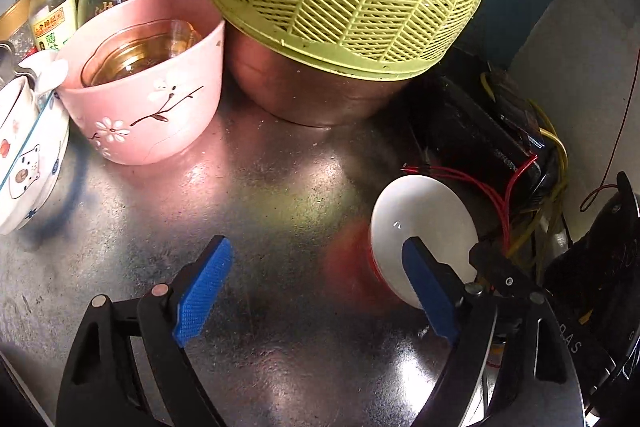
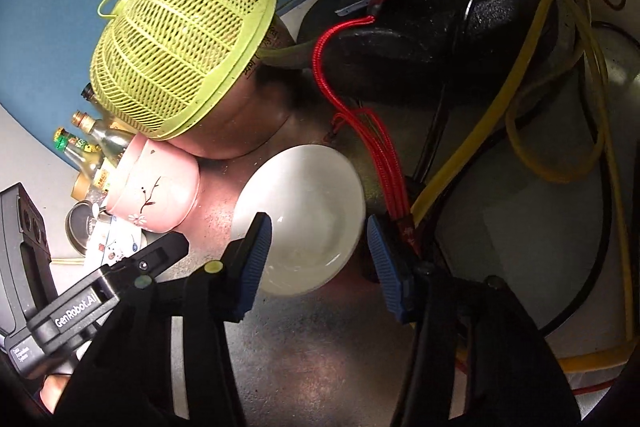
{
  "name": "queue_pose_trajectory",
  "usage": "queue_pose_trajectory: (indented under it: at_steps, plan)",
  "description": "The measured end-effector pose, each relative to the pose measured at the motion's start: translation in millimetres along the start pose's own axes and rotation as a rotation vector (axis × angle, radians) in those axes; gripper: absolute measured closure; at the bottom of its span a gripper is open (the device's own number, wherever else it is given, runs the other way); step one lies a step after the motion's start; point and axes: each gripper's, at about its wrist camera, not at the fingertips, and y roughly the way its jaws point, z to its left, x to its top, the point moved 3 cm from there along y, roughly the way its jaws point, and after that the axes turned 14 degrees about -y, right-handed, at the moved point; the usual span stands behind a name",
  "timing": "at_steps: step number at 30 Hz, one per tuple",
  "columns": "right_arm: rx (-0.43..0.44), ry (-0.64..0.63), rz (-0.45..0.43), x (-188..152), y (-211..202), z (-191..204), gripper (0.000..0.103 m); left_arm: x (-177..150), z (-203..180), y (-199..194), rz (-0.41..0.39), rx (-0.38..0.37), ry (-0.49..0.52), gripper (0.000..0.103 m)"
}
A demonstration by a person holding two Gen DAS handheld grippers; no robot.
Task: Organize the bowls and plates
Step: 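Grasp the rim of the last red-patterned bowl with both grippers, then carry the bowl to the plate stack and nest it against the other bowls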
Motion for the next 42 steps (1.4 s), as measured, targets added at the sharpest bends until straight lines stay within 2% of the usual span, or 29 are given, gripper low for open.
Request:
queue_pose_trajectory:
  at_steps: [2,5,7,11,13,14,15,16,20,23,27,33,35,37,42]
  plan:
    - [0.003,0.011,0.01,-0.2,5.8,-2.9,0.059,0.8,-6.8,9.8,0.012,-0.009,0.011,0.022]
    - [-0.008,0.006,0.011,1.8,8.9,-1.6,0.059,2.0,-16.1,26.1,0.032,-0.012,0.013,0.028]
    - [-0.013,0.013,0.013,2.9,9.5,-1.9,0.059,2.4,-22.3,38.3,0.058,-0.008,0.01,0.037]
    - [-0.011,0.053,0.046,1.1,9.3,-4.3,0.065,2.1,-32.7,59.7,0.092,-0.004,0.02,0.046]
    - [-0.006,0.078,0.068,-2.2,12.2,-7.3,0.072,1.0,-39.8,70.1,0.113,-0.009,0.04,0.068]
    - [-0.008,0.084,0.073,-3.3,13.5,-8.7,0.078,-0.2,-43.1,75.7,0.126,-0.012,0.049,0.074]
    - [-0.013,0.086,0.073,-3.7,13.7,-9.5,0.079,-1.3,-44.5,80.7,0.141,-0.011,0.054,0.088]
    - [-0.012,0.089,0.074,-3.9,14.0,-10.3,0.079,-2.8,-44.8,83.8,0.151,-0.02,0.055,0.092]
    - [-0.019,0.077,0.07,-5.2,11.9,-14.3,0.085,-7.8,-41.8,81.9,0.144,-0.031,0.041,0.094]
    - [-0.015,0.075,0.07,-6.9,9.8,-15.0,0.086,-12.9,-37.2,73.7,0.157,-0.034,0.04,0.094]
    - [0.005,0.071,0.084,-13.1,6.5,-9.0,0.086,-22.4,-24.4,58.4,0.161,0.0,0.035,0.093]
    - [0.052,0.042,0.113,-24.0,10.0,11.3,0.084,-33.5,5.6,42.2,0.187,0.009,-0.02,0.093]
    - [0.061,0.038,0.111,-23.2,12.9,14.2,0.083,-32.0,10.7,38.7,0.17,0.001,-0.04,0.086]
    - [0.042,0.044,0.122,-22.0,17.9,13.4,0.082,-28.3,14.8,36.4,0.156,0.011,-0.061,0.085]
    - [0.045,0.07,0.169,-29.5,32.7,11.8,0.082,-14.7,14.0,42.8,0.162,-0.029,-0.053,0.085]
